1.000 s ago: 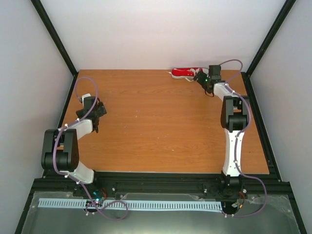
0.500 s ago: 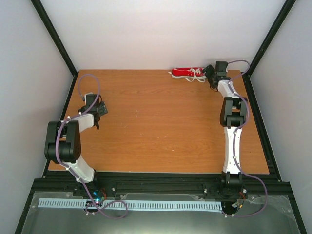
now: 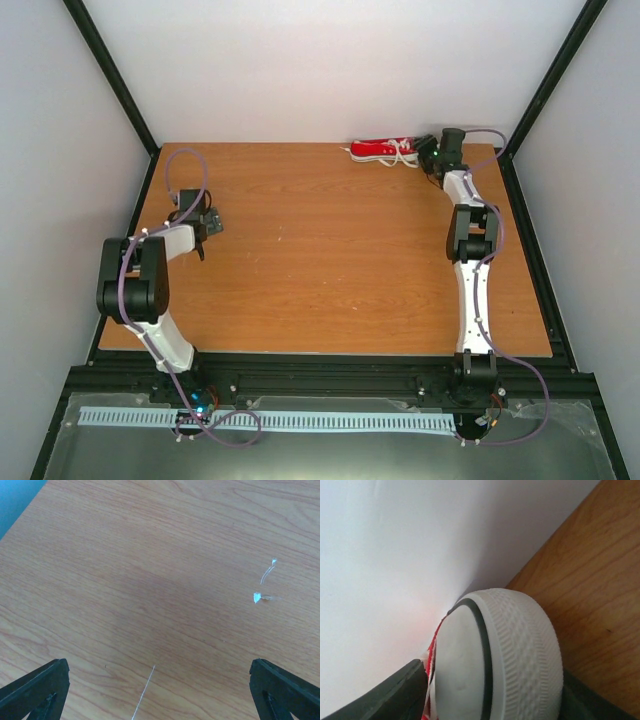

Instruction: Tie the shoes

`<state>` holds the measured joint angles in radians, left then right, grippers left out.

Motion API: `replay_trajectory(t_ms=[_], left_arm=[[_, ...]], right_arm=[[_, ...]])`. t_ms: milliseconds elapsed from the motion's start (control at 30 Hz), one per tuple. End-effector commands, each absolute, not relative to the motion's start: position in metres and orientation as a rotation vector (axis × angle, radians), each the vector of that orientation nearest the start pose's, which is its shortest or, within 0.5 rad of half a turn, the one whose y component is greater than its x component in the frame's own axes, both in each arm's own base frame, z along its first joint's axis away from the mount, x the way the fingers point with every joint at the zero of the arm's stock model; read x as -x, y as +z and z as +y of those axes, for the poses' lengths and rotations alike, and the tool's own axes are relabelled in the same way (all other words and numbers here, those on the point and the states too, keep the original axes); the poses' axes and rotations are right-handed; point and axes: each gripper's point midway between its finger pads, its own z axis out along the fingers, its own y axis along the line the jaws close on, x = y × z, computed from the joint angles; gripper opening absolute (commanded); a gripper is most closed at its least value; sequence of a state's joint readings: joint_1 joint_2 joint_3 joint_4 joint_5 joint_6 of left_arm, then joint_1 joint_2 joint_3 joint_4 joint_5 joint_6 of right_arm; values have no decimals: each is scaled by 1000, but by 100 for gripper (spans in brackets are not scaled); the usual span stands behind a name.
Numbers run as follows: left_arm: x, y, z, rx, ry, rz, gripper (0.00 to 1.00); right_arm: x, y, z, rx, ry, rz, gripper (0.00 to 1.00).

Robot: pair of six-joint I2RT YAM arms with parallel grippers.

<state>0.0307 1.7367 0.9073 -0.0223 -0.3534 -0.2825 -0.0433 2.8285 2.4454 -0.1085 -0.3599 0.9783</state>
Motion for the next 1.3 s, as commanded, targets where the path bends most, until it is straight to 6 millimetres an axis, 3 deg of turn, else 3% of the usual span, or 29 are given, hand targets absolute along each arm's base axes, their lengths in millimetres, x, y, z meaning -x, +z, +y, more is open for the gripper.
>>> replay_trajectory(t_ms=[0, 167, 267, 300, 433, 600, 633, 900, 1067, 1200, 1267], left_arm=[[-436, 58, 75, 517, 326, 2341, 100], [-438, 52, 77, 530, 347, 2372, 100], [-438, 52, 76, 528, 343, 2370, 100], [-438, 51, 76, 526, 343, 2375, 100], [-440, 48, 76, 523, 345, 2395, 100], [-441, 44, 75, 517, 345, 2415, 100], [-441, 44, 75, 517, 345, 2417, 100], [-436, 45, 76, 536, 348, 2409, 100], [-431, 59, 75, 573, 314, 2366, 100], [-417, 95, 72, 574, 284, 2262, 100], [-415, 117, 62, 552, 188, 2199, 100]], right_arm=[[-712, -15, 52, -898, 1013, 2127, 58], [-709, -24, 57, -879, 1040, 2143, 30], [-710, -15, 62, -844, 1071, 2130, 4], [-711, -9, 62, -827, 1077, 2124, 3], [-715, 37, 68, -713, 1065, 2091, 3], [-705, 117, 80, -554, 1017, 2025, 3], [-696, 147, 80, -518, 1008, 1985, 3], [-594, 243, 73, -346, 880, 1857, 3], [-518, 272, 65, -207, 732, 1867, 3], [-450, 297, 51, -118, 589, 1853, 3], [-419, 309, 47, -66, 503, 1869, 3]])
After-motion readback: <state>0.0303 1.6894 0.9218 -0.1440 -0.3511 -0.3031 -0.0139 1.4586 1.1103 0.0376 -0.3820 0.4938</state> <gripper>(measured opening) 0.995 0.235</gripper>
